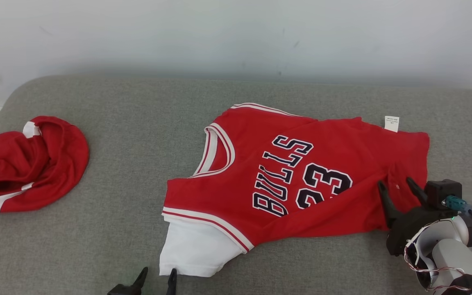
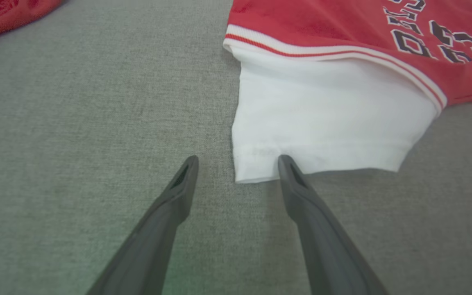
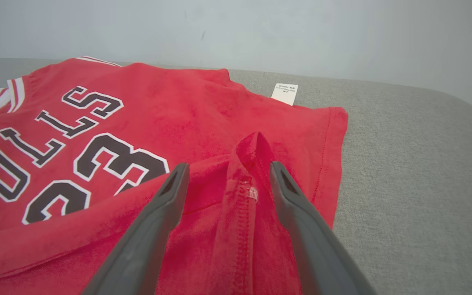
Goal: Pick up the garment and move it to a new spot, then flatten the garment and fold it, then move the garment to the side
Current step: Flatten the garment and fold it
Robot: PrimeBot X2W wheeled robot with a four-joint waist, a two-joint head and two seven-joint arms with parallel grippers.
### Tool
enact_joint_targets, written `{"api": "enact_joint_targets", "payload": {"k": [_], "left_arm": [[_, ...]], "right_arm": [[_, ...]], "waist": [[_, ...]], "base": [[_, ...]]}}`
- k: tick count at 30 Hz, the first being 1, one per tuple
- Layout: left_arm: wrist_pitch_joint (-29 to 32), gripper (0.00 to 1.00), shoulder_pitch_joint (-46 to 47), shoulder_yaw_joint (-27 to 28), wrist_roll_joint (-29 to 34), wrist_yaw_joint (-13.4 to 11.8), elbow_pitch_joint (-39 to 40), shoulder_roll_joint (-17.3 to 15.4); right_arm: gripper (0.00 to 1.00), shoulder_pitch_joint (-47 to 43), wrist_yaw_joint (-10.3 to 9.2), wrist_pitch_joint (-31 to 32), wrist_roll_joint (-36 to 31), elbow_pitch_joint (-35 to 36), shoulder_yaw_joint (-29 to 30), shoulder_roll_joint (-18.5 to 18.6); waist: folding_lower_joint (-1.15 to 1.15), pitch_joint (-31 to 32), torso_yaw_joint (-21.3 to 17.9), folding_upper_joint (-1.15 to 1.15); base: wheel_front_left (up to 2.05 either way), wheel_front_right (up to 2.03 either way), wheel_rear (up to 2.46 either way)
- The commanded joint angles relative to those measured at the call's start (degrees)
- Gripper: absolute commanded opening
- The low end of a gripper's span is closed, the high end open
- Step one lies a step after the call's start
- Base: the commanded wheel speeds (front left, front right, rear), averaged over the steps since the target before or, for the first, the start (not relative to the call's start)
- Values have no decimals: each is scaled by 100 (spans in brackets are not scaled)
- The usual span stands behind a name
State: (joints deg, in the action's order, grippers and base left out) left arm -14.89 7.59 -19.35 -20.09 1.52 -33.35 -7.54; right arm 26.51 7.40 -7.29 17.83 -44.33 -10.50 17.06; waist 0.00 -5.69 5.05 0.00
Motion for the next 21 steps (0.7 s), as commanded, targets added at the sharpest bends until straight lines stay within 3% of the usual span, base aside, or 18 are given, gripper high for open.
{"api": "enact_joint_targets", "payload": {"k": [1, 8, 10, 11, 13, 14, 15, 16, 21], "left_arm": [[-31, 100, 82, 7, 41, 14, -44, 16], [-41, 100, 270, 17, -2, 124, -298, 141], [-42, 100, 336, -1, 0, 165, -401, 182], [-42, 100, 374, -28, -3, 207, -458, 203], [-40, 100, 497, -57, -19, 266, -558, 252], [-39, 95, 531, -75, -74, 314, -677, 285], [-39, 43, 576, -122, -69, 344, -788, 299], [-37, 0, 660, -151, -53, 360, -855, 311], [-41, 0, 663, -4, -7, 373, -717, 298]], "right_arm": [[100, 48, 19, -36, -50, -68, -11, 19], [98, 380, 20, -126, -74, -839, -67, -3], [82, 478, 20, -187, -101, -1025, -93, 18], [65, 520, 19, -202, -116, -1125, -106, 9], [18, 619, 19, -269, -80, -1273, -127, -43], [0, 661, 19, -295, -100, -1346, -147, -40], [0, 703, 20, -334, -99, -1397, -166, -56], [0, 754, 19, -387, -95, -1448, -187, -70], [0, 798, 20, -640, 43, -1528, -258, -134]], "waist": [[0, -26, 40, 0], [0, -47, 110, 0], [0, -55, 122, 0], [0, -63, 123, 0], [0, -89, 125, 0], [0, -97, 127, 0], [0, -106, 128, 0], [0, -113, 126, 0], [0, -17, 105, 0]], "base": [[0, 0, 0], [0, 0, 0], [0, 0, 0], [0, 0, 0], [0, 0, 0], [0, 0, 0], [0, 0, 0], [0, 0, 0], [0, 0, 0]]}}
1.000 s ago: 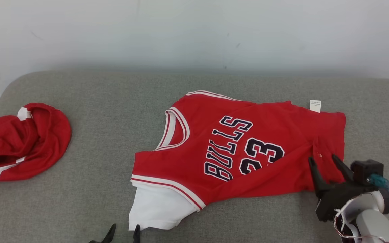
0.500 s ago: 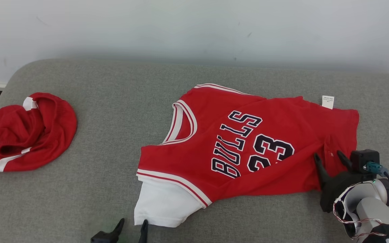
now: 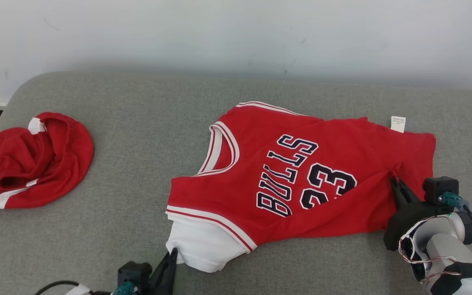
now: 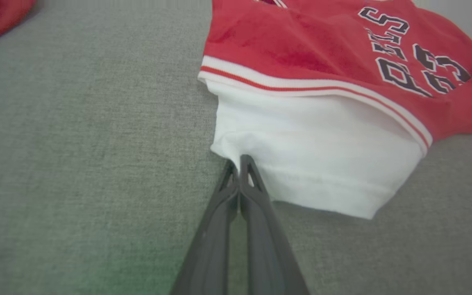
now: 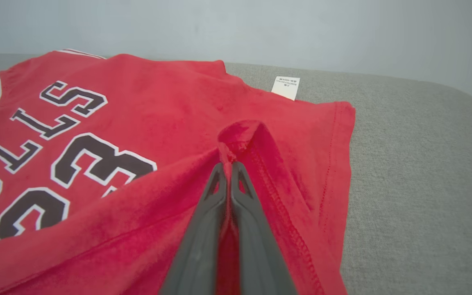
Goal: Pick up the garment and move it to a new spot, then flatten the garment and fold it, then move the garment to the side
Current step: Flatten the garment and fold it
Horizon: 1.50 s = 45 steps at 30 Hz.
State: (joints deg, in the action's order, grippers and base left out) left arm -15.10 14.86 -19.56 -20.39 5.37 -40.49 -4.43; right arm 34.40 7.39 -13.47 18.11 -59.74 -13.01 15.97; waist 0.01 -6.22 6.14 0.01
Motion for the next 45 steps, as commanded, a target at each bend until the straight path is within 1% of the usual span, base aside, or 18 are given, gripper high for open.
{"api": "enact_joint_targets", "payload": {"k": [1, 5, 6, 10, 15, 18, 21, 23, 25, 27, 28, 30, 32, 34, 36, 38, 42, 45], "left_arm": [[-20, 0, -136, 45, 38, -17, 38, -30], [-22, 0, -449, 203, 126, -70, 493, -125], [-22, 0, -692, 323, 106, -107, 817, -185], [-21, 0, -1158, 549, 111, -241, 1546, -364], [121, 0, -1447, 695, -27, -356, 2369, -503], [345, 0, -1231, 681, 8, -321, 2713, -628], [542, 0, -897, 633, 35, -267, 2899, -702], [769, 0, -485, 618, 8, -163, 2995, -816], [1029, 0, 121, 606, 14, -49, 2998, -1006], [1314, 0, 850, 611, -154, 57, 2908, -1074], [1456, 0, 1230, 642, -263, 89, 2818, -1127], [1769, 0, 2078, 620, -207, 143, 2642, -1396], [2043, 0, 2965, 579, -341, 172, 2383, -1492], [2256, 0, 3855, 478, -270, 199, 2131, -1698], [2459, 0, 4696, 460, -385, 214, 1900, -1758], [2645, 0, 5527, 416, -330, 201, 1619, -1926], [2863, 0, 7079, 480, -379, 200, 994, -2075], [2870, 0, 7982, 334, -280, 202, 646, -2007]], "right_arm": [[0, -31, 21, -54, 79, 36, -15, -44], [0, -325, 20, -130, 478, 245, -8, -38], [0, -507, 21, -152, 733, 481, -33, 2], [0, -1040, 20, -167, 1286, 1163, -103, 186], [0, -1653, 20, 289, 1981, 2269, -164, 497], [0, -1791, 21, 682, 2305, 2877, -121, 595], [0, -1707, 20, 897, 2313, 3141, -64, 718], [0, -1470, 21, 1134, 2416, 3356, -42, 637], [0, -1084, 21, 1377, 2422, 3499, -80, 593], [0, -601, 21, 1638, 2547, 3464, -42, 523], [0, -282, 21, 1732, 2582, 3390, -10, 509], [0, 474, 21, 1946, 2607, 3217, -23, 416], [0, 1279, 21, 2139, 2610, 2938, -37, 333], [0, 2099, 21, 2317, 2637, 2625, -38, 266], [0, 2983, 21, 2400, 2634, 2307, 58, 220], [0, 3791, 21, 2445, 2567, 1935, 132, 130], [0, 5322, 21, 2305, 2269, 1194, 265, -10], [0, 6154, 21, 2148, 2038, 679, 356, -40]], "waist": [[-1, 77, -8, -1], [-1, 278, -3, -1], [-1, 382, 6, -1], [-1, 547, 25, -1], [-1, 588, -76, -1], [-1, 517, -205, -1], [-1, 417, -279, -1], [-1, 258, -379, -1], [-1, 25, -491, -1], [-1, -249, -578, -1], [-1, -399, -618, -1], [-1, -796, -725, -1], [-1, -1187, -773, -1], [-1, -1564, -823, -1], [-1, -1935, -849, -1], [-1, -2246, -873, -1], [-1, -2751, -952, -1], [-1, -2943, -935, -1]], "base": [[0, 0, 0], [0, 0, 0], [0, 0, 0], [0, 0, 0], [0, 0, 0], [0, 0, 0], [0, 0, 0], [0, 0, 0], [0, 0, 0], [0, 0, 0], [0, 0, 0], [0, 0, 0], [0, 0, 0], [0, 0, 0], [0, 0, 0], [0, 0, 0], [0, 0, 0], [0, 0, 0]]}}
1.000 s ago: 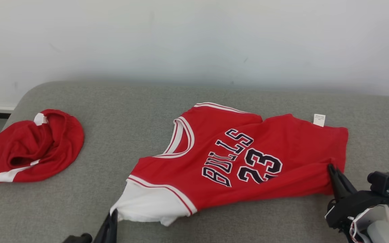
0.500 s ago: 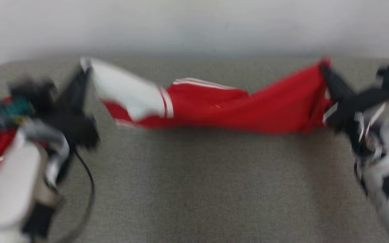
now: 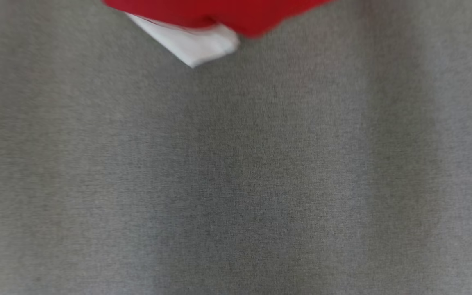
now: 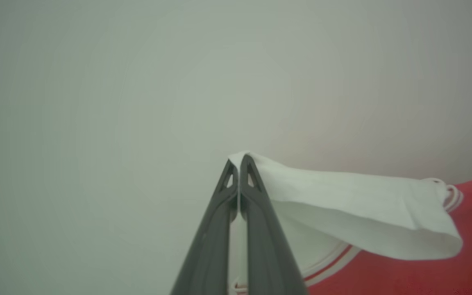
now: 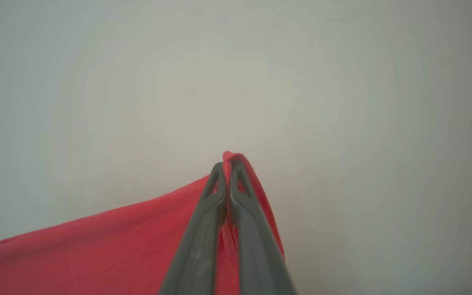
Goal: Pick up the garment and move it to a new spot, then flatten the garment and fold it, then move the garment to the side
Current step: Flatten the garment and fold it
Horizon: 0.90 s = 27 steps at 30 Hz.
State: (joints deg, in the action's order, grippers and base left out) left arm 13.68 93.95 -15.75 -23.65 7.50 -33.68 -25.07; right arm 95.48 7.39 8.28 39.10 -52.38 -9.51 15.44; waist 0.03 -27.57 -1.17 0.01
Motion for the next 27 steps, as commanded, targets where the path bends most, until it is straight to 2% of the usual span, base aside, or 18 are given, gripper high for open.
{"api": "enact_joint_targets", "payload": {"k": [1, 9, 15, 20, 27], "left_arm": [[-19, 0, 333, -134, 76, -10, -128, 89], [-384, 0, 1987, -895, 53, -13, -898, 330], [-796, 0, 2549, -1276, -109, -12, -1489, 431], [-1034, 0, 2591, -1396, -308, -11, -1799, 459], [-1742, 0, 1948, -1613, -694, -11, -2016, 437]], "right_arm": [[0, 266, 21, -85, -158, -209, -2, 5], [0, 1482, 21, -712, -632, -1098, 115, -148], [0, 1789, 21, -1042, -768, -1428, 73, -171], [0, 1734, 21, -1107, -756, -1573, 21, -176], [0, 1168, 21, -1062, -540, -1414, -317, -222]], "waist": [[-3, -838, -193, -1], [-3, -697, -115, -1], [-3, -573, -60, -1], [-3, -542, -46, -1], [-3, -221, -52, -1]], "base": [[0, 0, 0], [0, 0, 0], [0, 0, 0], [0, 0, 0], [0, 0, 0]]}}
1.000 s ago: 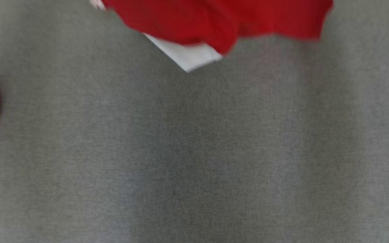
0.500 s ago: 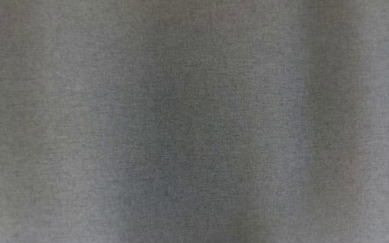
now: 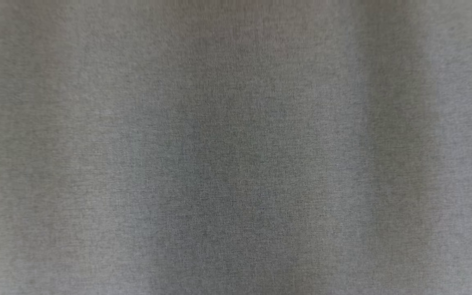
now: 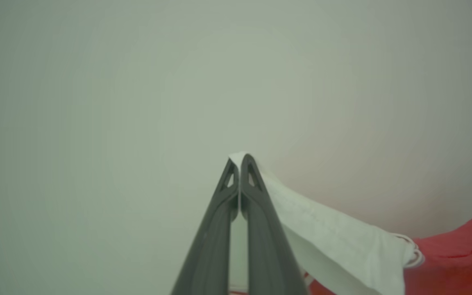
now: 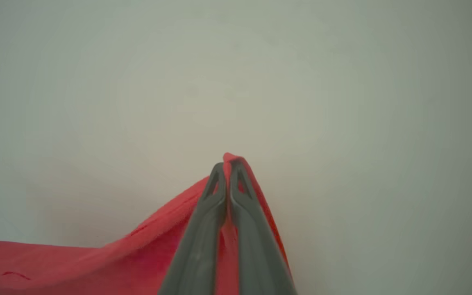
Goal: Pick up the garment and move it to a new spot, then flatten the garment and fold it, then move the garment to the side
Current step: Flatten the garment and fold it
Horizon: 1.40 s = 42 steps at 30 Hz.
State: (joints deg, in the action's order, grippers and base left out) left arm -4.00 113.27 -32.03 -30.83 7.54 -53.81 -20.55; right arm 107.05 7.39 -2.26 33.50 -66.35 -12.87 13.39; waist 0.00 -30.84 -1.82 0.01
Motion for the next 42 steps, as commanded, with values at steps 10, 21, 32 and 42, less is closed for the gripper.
{"api": "enact_joint_targets", "payload": {"k": [10, 21, 32, 42], "left_arm": [[-784, 0, -2185, 99, -742, -42, 880, -406], [-774, 0, -6544, 506, -1606, -1514, 4650, -962], [-1027, 0, -10425, 477, -1883, -2740, 6477, -1126], [-1119, 0, -11630, 247, -1736, -2653, 5978, -533]], "right_arm": [[0, -2321, 21, 44, 1316, 1707, -871, 478], [0, -6203, 21, -241, 2692, 3888, -1043, 1561], [0, -9215, 21, -427, 2813, 5081, -785, 1776], [0, -10555, 21, -350, 2367, 5145, -538, 1735]], "waist": [[0, 1041, 44, -1], [0, 1877, 438, -1], [0, 2208, 404, -1], [0, 2335, 450, -1]], "base": [[0, 0, 0], [0, 0, 0], [0, 0, 0], [0, 0, 0]]}}
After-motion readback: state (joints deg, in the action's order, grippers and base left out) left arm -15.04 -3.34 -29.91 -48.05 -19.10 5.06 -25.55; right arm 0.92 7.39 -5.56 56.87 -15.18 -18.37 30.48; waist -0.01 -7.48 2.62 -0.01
